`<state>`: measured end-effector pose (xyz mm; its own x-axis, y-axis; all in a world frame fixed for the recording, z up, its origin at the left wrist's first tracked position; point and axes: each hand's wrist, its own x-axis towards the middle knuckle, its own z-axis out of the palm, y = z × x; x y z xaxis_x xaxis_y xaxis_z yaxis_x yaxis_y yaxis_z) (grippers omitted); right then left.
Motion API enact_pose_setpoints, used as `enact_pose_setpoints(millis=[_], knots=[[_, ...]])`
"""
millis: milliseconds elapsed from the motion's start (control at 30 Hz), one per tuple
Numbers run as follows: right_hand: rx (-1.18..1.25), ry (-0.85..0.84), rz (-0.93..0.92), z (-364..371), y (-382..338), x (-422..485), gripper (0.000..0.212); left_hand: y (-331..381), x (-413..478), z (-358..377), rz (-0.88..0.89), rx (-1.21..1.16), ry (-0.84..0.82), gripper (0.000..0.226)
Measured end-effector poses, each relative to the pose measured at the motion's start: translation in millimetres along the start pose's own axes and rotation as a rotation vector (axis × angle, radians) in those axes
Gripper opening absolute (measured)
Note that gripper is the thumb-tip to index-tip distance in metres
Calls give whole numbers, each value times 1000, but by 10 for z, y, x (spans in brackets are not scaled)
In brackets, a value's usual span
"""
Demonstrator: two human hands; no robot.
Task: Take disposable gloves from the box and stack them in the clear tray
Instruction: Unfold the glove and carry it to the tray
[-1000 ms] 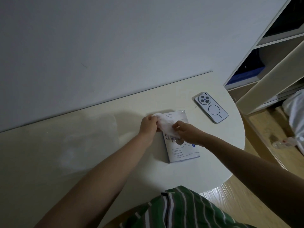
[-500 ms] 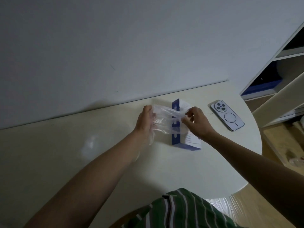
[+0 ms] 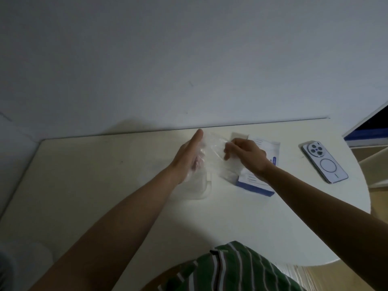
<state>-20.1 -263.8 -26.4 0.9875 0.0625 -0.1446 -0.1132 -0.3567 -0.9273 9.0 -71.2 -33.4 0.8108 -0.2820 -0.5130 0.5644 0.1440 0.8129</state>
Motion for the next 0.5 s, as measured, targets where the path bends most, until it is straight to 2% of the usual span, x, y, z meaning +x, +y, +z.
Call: enact_pose_setpoints(millis=[100, 167, 267, 367, 433, 500], knots=[[29, -30, 21, 145, -130, 78, 37, 74, -107, -302, 118, 40, -34, 48], [20, -36, 37, 260, -172, 142, 39, 88, -180, -521, 131, 117, -8, 45], [13, -31, 80, 460, -202, 224, 43, 98, -232, -734, 104, 70, 122, 31], [92, -67, 151, 668, -235, 288, 47, 112, -270, -828, 30, -4, 261, 29], [114, -68, 195, 771, -271, 335, 47, 102, -293, -866, -12, -95, 241, 37], [166, -52, 263, 846, -318, 378, 46, 86, -323, -928, 26, -39, 193, 57]])
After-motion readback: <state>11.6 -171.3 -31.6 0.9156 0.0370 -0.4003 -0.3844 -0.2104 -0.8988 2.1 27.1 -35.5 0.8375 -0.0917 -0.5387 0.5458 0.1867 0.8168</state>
